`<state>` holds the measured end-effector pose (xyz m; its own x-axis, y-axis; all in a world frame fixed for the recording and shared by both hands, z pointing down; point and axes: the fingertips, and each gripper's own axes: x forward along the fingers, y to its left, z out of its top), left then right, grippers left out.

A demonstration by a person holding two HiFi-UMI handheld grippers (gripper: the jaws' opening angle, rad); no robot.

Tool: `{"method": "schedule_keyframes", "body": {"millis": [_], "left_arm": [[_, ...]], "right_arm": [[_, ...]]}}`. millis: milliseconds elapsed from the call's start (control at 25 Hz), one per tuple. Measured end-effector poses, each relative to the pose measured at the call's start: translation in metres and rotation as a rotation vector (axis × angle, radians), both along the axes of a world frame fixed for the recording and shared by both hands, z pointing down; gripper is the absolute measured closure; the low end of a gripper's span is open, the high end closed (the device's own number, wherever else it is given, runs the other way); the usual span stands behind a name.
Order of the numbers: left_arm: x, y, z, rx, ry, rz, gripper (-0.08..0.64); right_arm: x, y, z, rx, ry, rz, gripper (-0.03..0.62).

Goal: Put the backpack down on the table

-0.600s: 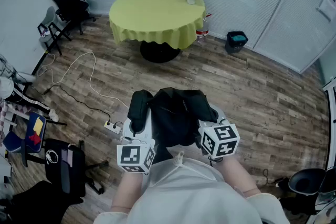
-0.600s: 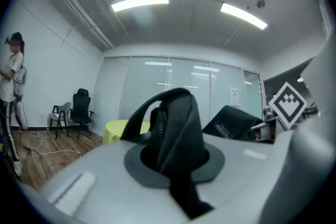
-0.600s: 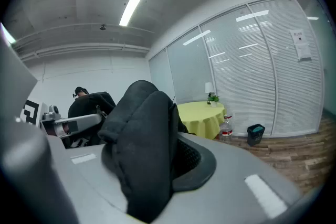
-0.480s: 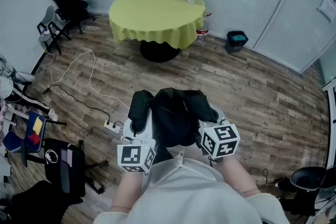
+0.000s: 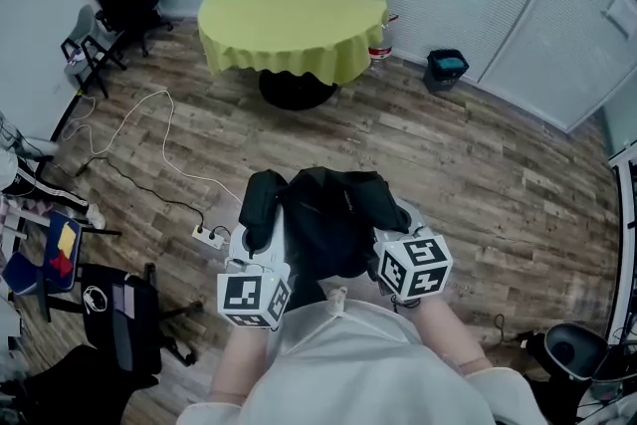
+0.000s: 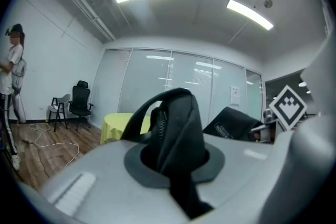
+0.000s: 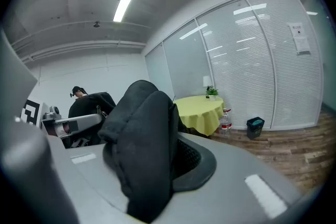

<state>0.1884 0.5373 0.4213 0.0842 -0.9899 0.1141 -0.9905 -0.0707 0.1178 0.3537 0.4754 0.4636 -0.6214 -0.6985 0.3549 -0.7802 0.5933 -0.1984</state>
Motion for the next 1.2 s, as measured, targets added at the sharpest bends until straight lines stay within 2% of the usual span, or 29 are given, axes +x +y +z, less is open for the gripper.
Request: {"method": "schedule_keyframes", "body": {"millis": [200, 360, 640, 920, 1200], "left_arm": [[-0.013, -0.034, 0.009, -0.036, 0.02, 0.012, 0.526], [-0.032, -0.072, 0.009, -0.048, 0.071, 0.019, 0.526], [-0.088, -0.161, -0.002, -0.042, 0.081, 0.052, 0.526], [-0.163, -0.248, -0.015, -0.031, 0.084, 0.087, 0.526], [-0.22, -0.305, -0.017, -0.035, 0.088, 0.086, 0.526]], "right_arm": [[-0.011, -0.032, 0.009, -0.041, 0.006, 0.012, 0.56], [-0.029, -0.068, 0.008, -0.054, 0.014, 0.014, 0.56], [-0.082, -0.152, -0.007, -0.05, 0.025, 0.043, 0.56], [-0.153, -0.235, -0.02, -0.045, 0.019, 0.073, 0.56], [-0.206, -0.295, -0.023, -0.051, 0.014, 0.076, 0.56]]}}
